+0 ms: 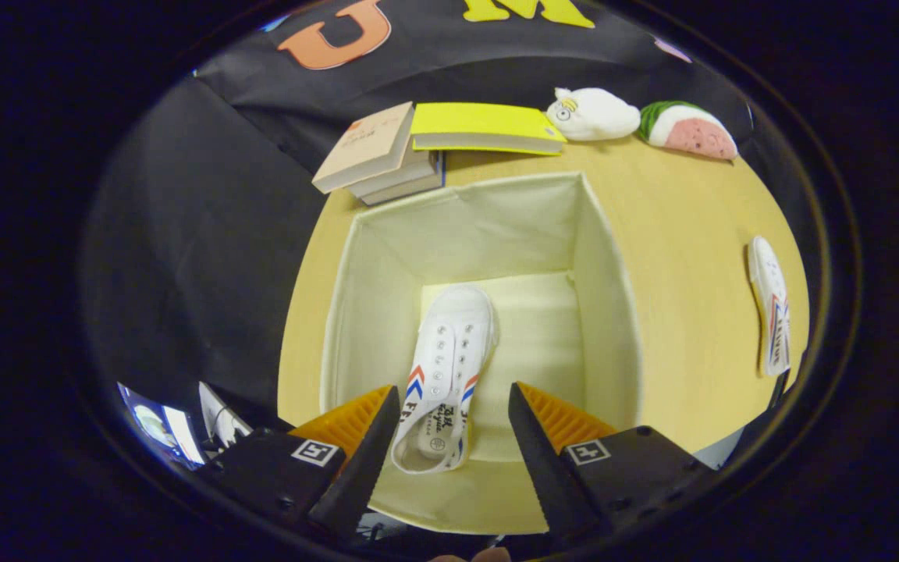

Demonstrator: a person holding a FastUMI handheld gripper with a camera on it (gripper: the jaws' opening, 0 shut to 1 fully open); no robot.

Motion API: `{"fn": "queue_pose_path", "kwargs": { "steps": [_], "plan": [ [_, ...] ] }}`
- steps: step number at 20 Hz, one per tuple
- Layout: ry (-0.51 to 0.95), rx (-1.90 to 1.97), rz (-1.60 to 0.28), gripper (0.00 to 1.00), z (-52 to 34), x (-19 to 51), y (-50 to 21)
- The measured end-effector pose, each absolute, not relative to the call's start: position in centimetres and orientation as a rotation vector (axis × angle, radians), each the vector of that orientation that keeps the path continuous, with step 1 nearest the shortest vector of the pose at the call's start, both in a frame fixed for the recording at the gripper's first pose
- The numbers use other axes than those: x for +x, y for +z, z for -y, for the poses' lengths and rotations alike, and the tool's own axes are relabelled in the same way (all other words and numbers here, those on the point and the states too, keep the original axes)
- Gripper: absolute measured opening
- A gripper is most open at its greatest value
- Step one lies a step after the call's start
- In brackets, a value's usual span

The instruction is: Open the storage box then place both shoes into the box .Put the left shoe in first, then the right shoe, with the right side of both shoes facing outward in a uniform manner.

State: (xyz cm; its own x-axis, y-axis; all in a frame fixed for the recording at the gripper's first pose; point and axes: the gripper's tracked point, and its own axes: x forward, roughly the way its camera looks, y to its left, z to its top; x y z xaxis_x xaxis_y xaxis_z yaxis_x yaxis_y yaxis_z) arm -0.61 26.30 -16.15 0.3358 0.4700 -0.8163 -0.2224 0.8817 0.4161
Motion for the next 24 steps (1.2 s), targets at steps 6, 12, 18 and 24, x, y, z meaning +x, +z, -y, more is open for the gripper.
{"fn": "queue_pose_path", "kwargs": {
  "steps": [6, 12, 18, 24],
  "plan": [
    [0.359, 0.252, -0.942, 0.92, -16.2, 0.7, -10.4],
    [0.130, 0.261, -0.886, 0.94, 0.8, 1.5, -13.3],
    [0.031, 0.302, -0.999, 0.93, 12.9, 2.5, -20.6],
    [0.073, 0.255, -1.165, 0.94, 17.0, 5.9, -28.9]
  ]
}}
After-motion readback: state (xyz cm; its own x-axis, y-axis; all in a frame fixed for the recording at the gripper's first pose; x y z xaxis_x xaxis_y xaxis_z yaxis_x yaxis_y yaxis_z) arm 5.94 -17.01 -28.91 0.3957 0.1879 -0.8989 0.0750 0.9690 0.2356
